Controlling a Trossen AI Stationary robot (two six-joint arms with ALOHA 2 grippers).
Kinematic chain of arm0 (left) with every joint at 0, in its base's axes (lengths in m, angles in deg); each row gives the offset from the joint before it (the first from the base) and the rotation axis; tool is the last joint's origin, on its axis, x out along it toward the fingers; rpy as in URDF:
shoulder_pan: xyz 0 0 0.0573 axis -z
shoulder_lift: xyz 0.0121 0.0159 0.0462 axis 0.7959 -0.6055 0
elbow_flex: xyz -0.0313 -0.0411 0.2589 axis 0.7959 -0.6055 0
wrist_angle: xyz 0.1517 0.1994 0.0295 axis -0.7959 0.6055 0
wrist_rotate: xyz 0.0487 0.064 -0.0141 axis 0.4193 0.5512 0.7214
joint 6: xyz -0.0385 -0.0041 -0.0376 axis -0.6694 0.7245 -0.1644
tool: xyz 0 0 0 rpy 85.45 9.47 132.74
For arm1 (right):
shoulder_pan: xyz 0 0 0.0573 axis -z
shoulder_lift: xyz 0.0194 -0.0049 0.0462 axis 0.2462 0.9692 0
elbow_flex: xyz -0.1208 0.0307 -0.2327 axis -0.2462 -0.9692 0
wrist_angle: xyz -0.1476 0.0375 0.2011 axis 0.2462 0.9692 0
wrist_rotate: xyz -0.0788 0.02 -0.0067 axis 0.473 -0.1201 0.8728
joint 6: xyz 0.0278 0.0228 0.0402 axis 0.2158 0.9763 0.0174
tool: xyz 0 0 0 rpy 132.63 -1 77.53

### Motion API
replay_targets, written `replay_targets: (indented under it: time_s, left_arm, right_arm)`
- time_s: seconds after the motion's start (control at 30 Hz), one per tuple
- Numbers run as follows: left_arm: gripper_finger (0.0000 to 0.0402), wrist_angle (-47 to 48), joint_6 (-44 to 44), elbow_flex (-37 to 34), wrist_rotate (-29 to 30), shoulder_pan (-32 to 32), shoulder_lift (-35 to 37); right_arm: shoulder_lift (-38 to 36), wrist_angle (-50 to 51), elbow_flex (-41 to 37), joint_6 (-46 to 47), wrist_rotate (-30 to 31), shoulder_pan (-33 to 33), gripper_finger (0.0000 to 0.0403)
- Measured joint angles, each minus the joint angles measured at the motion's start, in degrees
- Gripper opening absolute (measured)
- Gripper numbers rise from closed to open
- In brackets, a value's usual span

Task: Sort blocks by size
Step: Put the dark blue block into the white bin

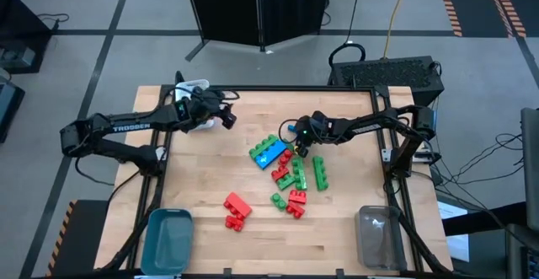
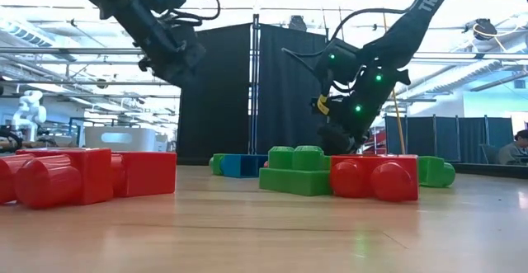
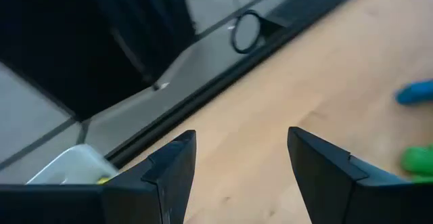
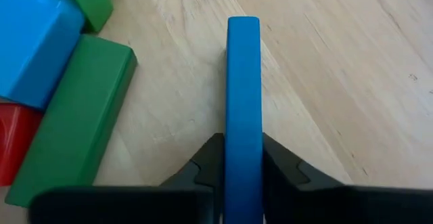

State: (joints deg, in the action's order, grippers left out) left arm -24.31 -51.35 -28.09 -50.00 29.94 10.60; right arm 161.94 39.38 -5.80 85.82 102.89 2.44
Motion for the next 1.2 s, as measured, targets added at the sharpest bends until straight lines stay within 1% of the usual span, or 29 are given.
replay_targets:
  time_s: [0.03, 0.07, 0.27, 0.47, 0.6, 0.67, 0.77, 0.93, 1.2]
  left_arm:
    - [0.0222, -0.97, 0.95, 0.0, -1.43, 0.15, -0.66]
    - [0.0222, -1.93, 1.94, 0.0, -2.77, 0.27, -1.38]
    - [0.0222, -7.82, 5.65, -0.02, -8.73, 0.55, -6.2]
    - [0.0222, -13.14, 10.46, -0.02, -14.0, 0.82, -9.45]
    - [0.0222, -15.33, 14.92, -0.02, -16.87, 1.68, -10.45]
    - [0.0222, -15.29, 18.53, -0.02, -18.38, 2.47, -11.02]
    - [0.0222, -15.26, 22.92, -0.02, -19.0, 3.73, -12.03]
    - [0.0222, -17.42, 24.7, -0.04, -19.06, 4.99, -14.47]
    - [0.0222, -21.39, 33.39, -0.07, -19.24, 7.63, -17.25]
  right_arm:
    - [-0.02, -0.1, 0.0, -0.02, 0.01, 0.0, 0.0039]
    - [-0.02, -0.19, 0.0, -0.05, 0.01, 0.0, 0.0037]
    - [-0.02, -1.28, -0.02, -0.46, 0.05, -0.35, 0.0037]
    - [-0.02, -6.07, -0.02, -2.46, 0.1, -1.63, 0.0046]
    - [-0.02, -9.05, -0.02, -5.55, 0.19, -2.93, 0.004]
    - [-0.02, -10.83, -0.02, -7.19, 0.21, -3.53, 0.004]
    - [-0.04, -14.02, -0.02, -9.38, 0.21, -4.43, 0.004]
    - [-0.04, -17.56, -0.02, -12.1, 0.21, -5.66, 0.004]
    - [-0.98, -18.81, -0.02, -14.99, 0.21, -6.69, 0.004]
